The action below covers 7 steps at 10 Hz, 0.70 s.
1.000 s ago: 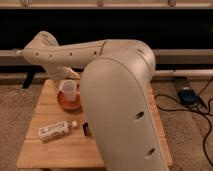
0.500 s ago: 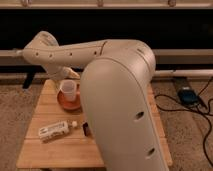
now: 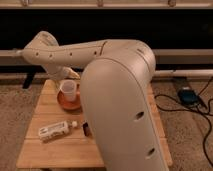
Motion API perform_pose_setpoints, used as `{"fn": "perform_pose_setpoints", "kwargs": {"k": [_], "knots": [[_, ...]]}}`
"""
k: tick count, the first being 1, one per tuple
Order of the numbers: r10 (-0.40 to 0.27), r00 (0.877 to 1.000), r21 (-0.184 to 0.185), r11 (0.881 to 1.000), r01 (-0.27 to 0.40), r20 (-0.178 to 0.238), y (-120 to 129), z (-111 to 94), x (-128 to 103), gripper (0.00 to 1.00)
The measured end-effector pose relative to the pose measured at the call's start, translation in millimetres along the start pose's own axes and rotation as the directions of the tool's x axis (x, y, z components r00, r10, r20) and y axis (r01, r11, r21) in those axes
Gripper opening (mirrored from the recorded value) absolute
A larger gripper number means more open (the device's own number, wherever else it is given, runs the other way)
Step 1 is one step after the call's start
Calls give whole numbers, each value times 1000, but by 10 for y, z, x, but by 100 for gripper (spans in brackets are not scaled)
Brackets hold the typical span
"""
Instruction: Knock the eraser over
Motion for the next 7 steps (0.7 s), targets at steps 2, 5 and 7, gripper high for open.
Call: {"fn": "perform_pose_setpoints", "kwargs": {"k": [2, 5, 7], "knots": [[1, 1000, 1, 1000, -1, -1, -16, 5, 19, 80], [-5, 1000, -26, 1000, 5, 12, 17, -10, 352, 80], [6, 1000, -69, 998, -4, 25, 59, -58, 833, 80]]}}
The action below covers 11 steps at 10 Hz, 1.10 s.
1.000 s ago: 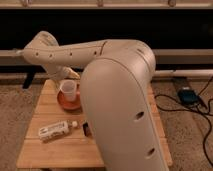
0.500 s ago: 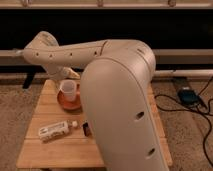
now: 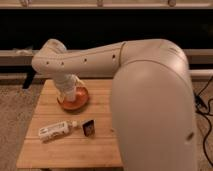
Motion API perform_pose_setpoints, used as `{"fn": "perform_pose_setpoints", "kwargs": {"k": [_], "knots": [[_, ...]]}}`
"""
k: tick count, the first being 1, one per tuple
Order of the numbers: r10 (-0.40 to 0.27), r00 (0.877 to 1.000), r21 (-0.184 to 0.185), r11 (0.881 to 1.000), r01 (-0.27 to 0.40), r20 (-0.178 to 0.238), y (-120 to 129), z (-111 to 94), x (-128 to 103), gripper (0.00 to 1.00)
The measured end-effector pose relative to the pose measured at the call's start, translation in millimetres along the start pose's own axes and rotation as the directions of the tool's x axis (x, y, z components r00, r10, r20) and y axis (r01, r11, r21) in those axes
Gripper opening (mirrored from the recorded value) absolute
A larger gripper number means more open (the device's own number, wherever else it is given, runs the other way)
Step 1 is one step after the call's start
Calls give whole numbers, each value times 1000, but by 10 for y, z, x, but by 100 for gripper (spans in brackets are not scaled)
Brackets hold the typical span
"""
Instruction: Knock the eraser over
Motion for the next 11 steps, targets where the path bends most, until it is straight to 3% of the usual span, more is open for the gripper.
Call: {"fn": "perform_pose_setpoints", "kwargs": {"k": [3, 6, 8, 9, 11], "knots": [[-27, 1000, -51, 998, 28, 3, 318, -81, 404, 80], [-64, 997, -112, 992, 59, -43, 652, 70, 685, 80], [-28, 994, -180, 984, 9, -102, 706, 299, 835, 80], [17, 989, -203, 978, -46, -144, 674, 406, 917, 80], [114, 971, -212, 964, -159, -210, 575, 498, 1122, 80]]}}
